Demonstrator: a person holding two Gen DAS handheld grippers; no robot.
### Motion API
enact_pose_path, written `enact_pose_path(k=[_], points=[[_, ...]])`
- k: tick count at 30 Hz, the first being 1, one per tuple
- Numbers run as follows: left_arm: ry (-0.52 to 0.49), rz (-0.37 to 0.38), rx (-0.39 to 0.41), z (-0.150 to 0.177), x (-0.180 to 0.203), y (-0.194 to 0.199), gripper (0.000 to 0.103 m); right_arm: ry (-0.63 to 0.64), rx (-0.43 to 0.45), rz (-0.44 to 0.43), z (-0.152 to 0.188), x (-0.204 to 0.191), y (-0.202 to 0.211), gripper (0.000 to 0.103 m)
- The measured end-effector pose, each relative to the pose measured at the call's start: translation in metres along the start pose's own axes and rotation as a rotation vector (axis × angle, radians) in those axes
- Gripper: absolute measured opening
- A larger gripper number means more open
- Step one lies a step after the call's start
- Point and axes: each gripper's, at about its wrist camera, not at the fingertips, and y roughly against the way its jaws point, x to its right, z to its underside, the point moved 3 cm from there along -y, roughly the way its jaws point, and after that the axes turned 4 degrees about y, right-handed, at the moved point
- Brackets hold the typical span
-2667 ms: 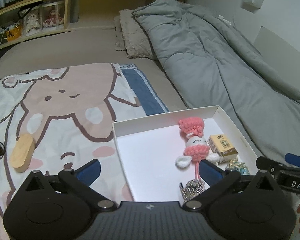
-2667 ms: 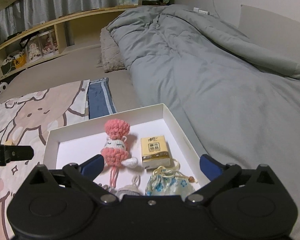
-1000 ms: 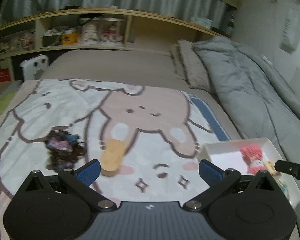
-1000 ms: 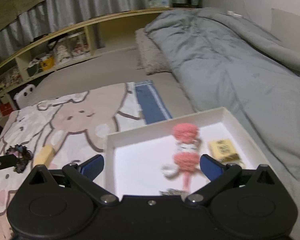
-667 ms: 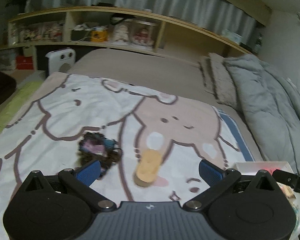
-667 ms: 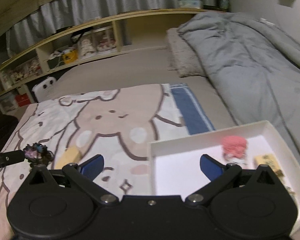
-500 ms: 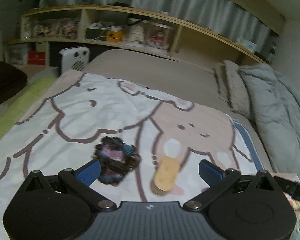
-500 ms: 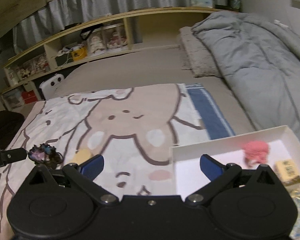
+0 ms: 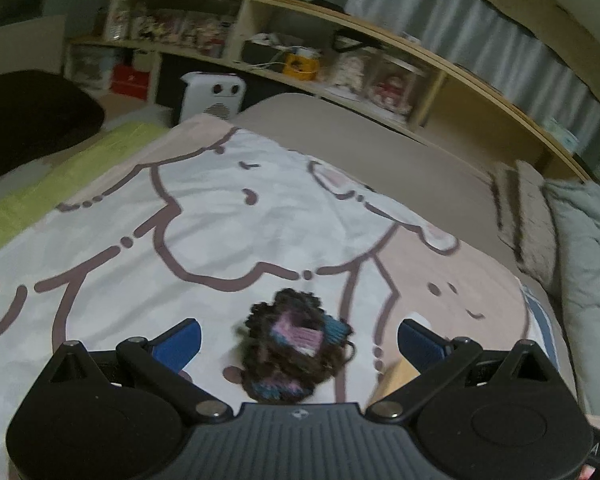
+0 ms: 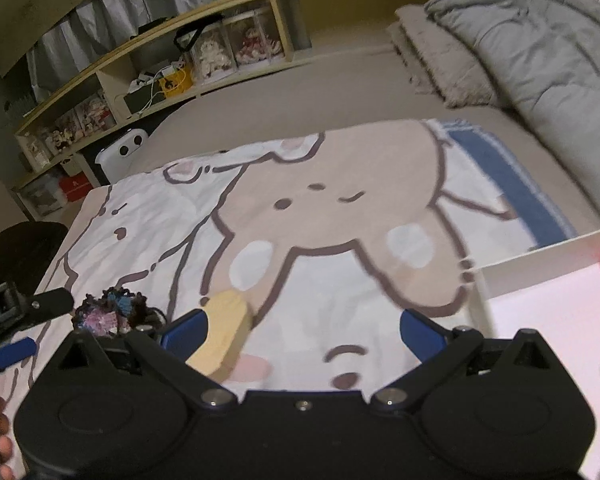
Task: Organize objects
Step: 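Grasp the brown-blue crocheted flower with the left tool while the right tool grasps the wooden oval block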
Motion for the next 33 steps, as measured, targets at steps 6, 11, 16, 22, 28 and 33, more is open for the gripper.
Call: enact_pose_path(k=[6, 11, 16, 22, 28, 33], points=[[0.02, -0.006, -0.017, 0.005, -0.012, -0.022, 0.103, -0.055, -0.017, -0.041, 0.01, -0.016, -0.031, 0.103], [0.01, 0.023, -0.04, 0.009, -0.014, -0.037, 0.103, -0.06, -0.033, -0.063, 0.019, -0.03, -0.052, 0.103], [0.004, 0.097, -0.051, 0.01, -0.009, -0.048, 0.103, 0.04, -0.033, -0.073, 0.028, -0.05, -0.065, 0.092], [-0.045, 0.097, -0.076, 0.016, 0.0, -0.067, 0.103, 0.095, -0.055, -0.098, 0.034, -0.063, -0.079, 0.081], [-0.065, 0.046, -0.092, 0.021, -0.002, -0.079, 0.103, 0.164, -0.039, -0.102, 0.036, -0.061, -0.081, 0.065], [-0.085, 0.009, -0.096, 0.022, -0.004, -0.082, 0.102, 0.298, -0.049, -0.081, 0.039, -0.058, -0.068, 0.048]])
